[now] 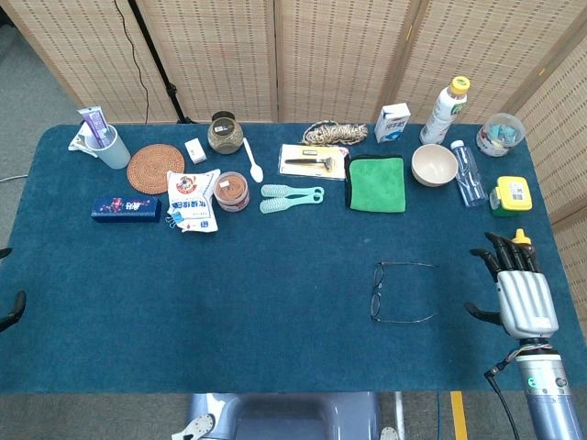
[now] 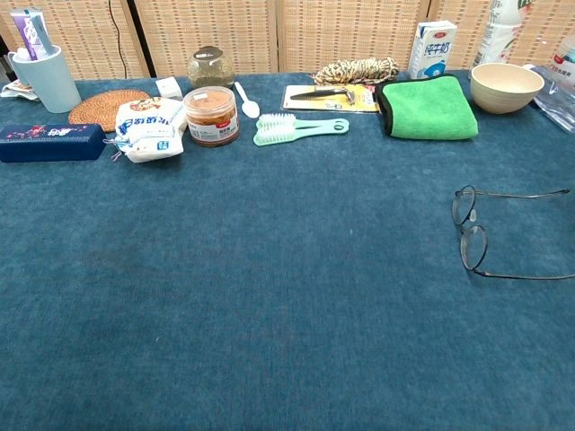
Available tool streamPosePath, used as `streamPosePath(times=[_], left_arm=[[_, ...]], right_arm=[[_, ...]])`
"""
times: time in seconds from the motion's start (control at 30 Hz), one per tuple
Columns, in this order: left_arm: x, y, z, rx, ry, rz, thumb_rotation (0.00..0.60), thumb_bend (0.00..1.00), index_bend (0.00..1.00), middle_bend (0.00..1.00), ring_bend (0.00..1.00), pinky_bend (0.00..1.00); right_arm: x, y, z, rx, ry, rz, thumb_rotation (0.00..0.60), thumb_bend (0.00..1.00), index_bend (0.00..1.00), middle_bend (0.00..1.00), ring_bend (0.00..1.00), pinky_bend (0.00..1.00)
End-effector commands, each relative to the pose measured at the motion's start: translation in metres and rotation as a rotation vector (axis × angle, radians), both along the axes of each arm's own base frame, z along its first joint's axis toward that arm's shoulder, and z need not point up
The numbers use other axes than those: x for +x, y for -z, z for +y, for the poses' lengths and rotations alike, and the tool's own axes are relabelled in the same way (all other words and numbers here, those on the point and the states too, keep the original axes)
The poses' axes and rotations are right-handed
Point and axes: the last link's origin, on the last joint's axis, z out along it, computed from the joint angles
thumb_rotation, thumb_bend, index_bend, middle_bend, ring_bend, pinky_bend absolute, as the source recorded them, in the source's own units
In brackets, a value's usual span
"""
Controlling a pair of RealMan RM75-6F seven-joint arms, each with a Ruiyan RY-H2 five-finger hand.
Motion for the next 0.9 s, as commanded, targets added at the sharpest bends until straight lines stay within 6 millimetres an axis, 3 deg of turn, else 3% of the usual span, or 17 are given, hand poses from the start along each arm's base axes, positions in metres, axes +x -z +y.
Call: streamPosePath(times=[0.03, 0.7, 0.9], left_arm=[[-0.0004, 0.0019, 0.0005, -0.006, -0.003, 0.0, 0.591, 0.38, 0.2, 0.11, 0.09, 0.05], [0.0008, -0.0001, 0.0015, -0.003, -0.002, 0.012, 0.59, 0.38, 0.2, 0.11, 0.09, 0.05], [0.0025, -0.0017, 0.0031, 0.001, 0.004, 0.018, 0.592, 0.38, 0.2, 0.11, 0.09, 0.05]], right_arm=[[-0.0006, 0.001, -0.0011, 0.006, 0.003, 0.003, 0.6, 0.04, 0.25, 0.08, 0.09, 0.1], [-0.0007, -0.0003, -0.002, 0.013, -0.008, 0.006, 0.6, 0.04, 0.25, 0.09, 0.09, 0.1], [0.0018, 0.0003, -0.0041, 0.048, -0.021, 0.02, 0.6, 0.04, 0.33, 0.22, 0.15, 0.12]])
